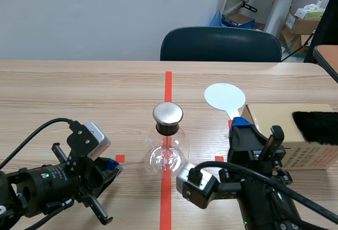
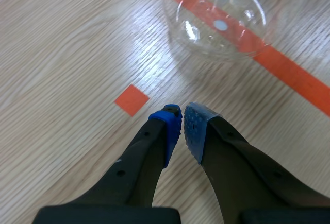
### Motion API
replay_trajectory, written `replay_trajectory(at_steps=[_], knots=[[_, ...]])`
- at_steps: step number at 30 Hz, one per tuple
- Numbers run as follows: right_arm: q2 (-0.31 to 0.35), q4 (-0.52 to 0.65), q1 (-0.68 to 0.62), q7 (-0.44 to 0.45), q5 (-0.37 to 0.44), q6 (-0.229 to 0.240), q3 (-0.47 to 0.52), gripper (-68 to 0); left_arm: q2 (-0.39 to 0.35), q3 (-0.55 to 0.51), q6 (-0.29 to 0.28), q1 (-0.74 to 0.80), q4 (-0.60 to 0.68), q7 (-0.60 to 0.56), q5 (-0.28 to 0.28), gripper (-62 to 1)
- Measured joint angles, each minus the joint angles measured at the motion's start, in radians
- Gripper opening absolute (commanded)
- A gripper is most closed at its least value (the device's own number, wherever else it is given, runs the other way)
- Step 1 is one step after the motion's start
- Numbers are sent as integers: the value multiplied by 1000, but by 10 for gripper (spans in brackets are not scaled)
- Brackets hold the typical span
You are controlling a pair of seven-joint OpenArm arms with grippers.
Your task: Do the electroscope experiment
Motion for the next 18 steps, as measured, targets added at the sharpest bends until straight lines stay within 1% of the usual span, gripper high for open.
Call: replay_trajectory(at_steps=[9, 12, 18], knots=[[0, 0, 0, 0, 0, 0, 0, -667, 11, 0, 1, 0, 0, 9, 0, -543], [0, 0, 0, 0, 0, -26, 0, -667, 11, 0, 1, 0, 0, 34, 0, -543], [0, 0, 0, 0, 0, -26, 0, -667, 11, 0, 1, 0, 0, 34, 0, -543]])
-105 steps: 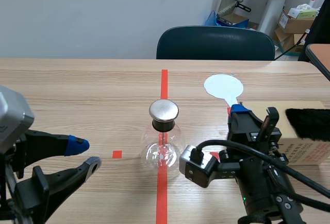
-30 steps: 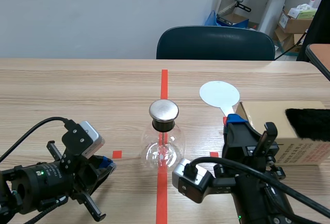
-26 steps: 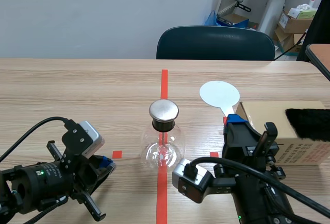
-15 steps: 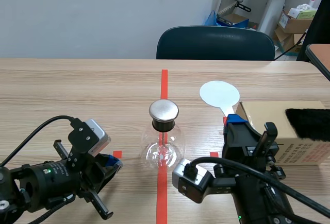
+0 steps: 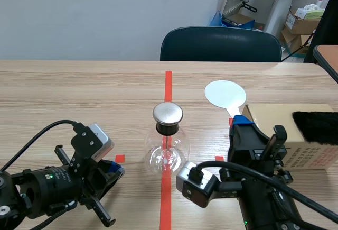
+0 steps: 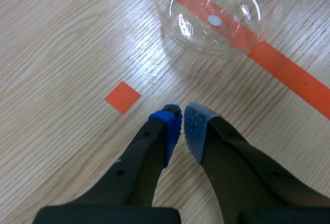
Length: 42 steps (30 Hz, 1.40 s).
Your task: Do the electroscope experiment
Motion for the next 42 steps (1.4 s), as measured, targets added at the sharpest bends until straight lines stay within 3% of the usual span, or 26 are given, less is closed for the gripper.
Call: replay_trajectory(at_steps=[42], knots=[[0, 0, 0, 0, 0, 0, 0, -667, 0, 0, 0, 0, 0, 18, 0, -543]])
